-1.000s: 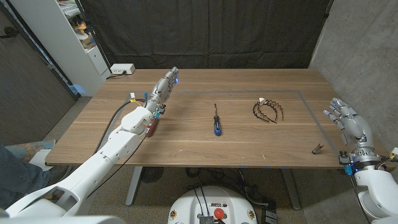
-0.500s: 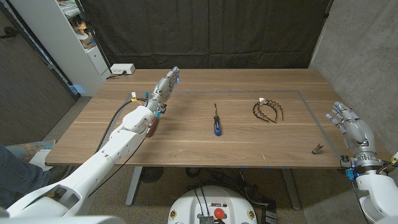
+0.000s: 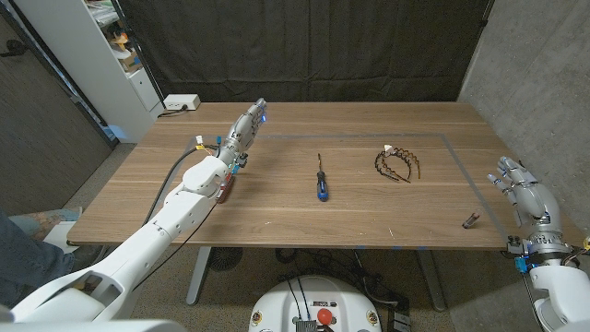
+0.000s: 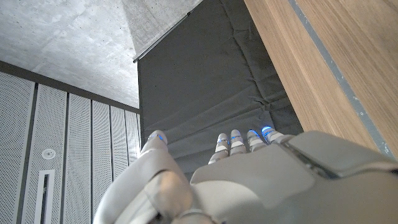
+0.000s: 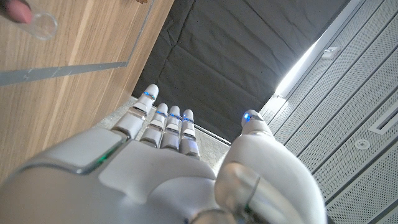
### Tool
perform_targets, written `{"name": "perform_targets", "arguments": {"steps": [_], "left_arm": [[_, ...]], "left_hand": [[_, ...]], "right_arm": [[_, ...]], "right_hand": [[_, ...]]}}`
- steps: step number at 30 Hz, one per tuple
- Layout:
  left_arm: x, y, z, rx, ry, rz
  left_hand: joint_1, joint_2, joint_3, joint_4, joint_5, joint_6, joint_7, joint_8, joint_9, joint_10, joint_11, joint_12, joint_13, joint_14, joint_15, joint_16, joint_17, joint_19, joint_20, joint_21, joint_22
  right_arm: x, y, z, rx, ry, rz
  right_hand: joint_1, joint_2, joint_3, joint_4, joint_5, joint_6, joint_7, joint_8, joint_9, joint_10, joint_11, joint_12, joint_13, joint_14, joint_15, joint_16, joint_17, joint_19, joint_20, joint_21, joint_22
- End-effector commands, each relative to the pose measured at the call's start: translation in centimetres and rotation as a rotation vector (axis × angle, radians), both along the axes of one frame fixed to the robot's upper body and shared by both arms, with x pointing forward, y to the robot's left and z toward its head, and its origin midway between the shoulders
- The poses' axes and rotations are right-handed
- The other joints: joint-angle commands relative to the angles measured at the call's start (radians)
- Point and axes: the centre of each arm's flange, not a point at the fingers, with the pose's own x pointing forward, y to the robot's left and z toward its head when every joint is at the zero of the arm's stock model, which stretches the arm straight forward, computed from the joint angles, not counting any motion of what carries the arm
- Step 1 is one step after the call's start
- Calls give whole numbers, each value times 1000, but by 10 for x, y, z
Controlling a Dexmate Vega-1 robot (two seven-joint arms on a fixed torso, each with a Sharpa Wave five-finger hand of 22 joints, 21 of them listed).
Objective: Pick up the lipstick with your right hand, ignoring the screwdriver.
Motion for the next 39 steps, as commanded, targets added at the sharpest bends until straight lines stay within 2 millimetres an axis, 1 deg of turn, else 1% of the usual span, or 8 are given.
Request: {"name": "perform_targets", "arguments": {"steps": [1, 10, 20, 27, 39], "left_arm": [[2, 0, 4, 5, -4, -3], [2, -3, 7, 9, -11, -9], [2, -2, 2, 2, 1, -6], [0, -3, 1, 2, 1, -7], [-3, -3, 0, 1, -4, -1]], "left_hand": [[3, 6, 1, -3, -3, 0, 0, -1, 3, -5, 0, -3, 1, -6, 0, 2, 2, -45, 4, 4, 6], [4, 6, 1, -4, -3, 0, 0, -1, 3, -5, 2, -3, 1, -6, 2, 1, 2, -46, 5, 4, 6], [4, 7, 0, -6, -3, 0, 0, -1, 3, -5, -1, -3, 1, -6, 2, 2, 2, -47, 6, 4, 6], [4, 8, 0, -7, -3, 0, -1, -1, 3, -5, -1, -3, 1, -6, 1, 2, 2, -48, 6, 4, 6], [4, 8, -1, -8, -4, -1, -2, -2, 3, -5, -3, -3, 1, -7, -1, 2, 3, -49, 8, 4, 6]], "right_arm": [[-6, 2, -5, 8, 0, -25], [-10, 4, -13, 4, 6, -57], [-17, 8, -22, -19, 32, -98], [-20, 8, -23, -53, 51, -132], [-20, 7, -24, -101, 71, -191]], "right_hand": [[16, -2, 3, -7, -5, 11, -4, 3, 0, 13, 3, 3, 0, 6, -6, 1, 2, -1, 1, -3, 5], [18, -4, 3, -10, -5, 12, -5, 3, 0, 15, 3, 3, 0, 8, -7, 1, 2, 0, 0, -2, 5], [30, -11, 3, -21, -4, 13, -10, 2, 0, 21, 0, 5, 0, 11, -9, 1, 0, 4, -1, -1, 5], [41, -15, 4, -29, -2, 14, -13, 1, 0, 24, -3, 5, 0, 14, -12, 1, -1, 5, -3, -1, 5], [62, -27, 5, -46, 2, 10, -16, -1, 0, 30, 1, 5, 0, 20, -12, 1, -4, 12, -5, 1, 5]]}}
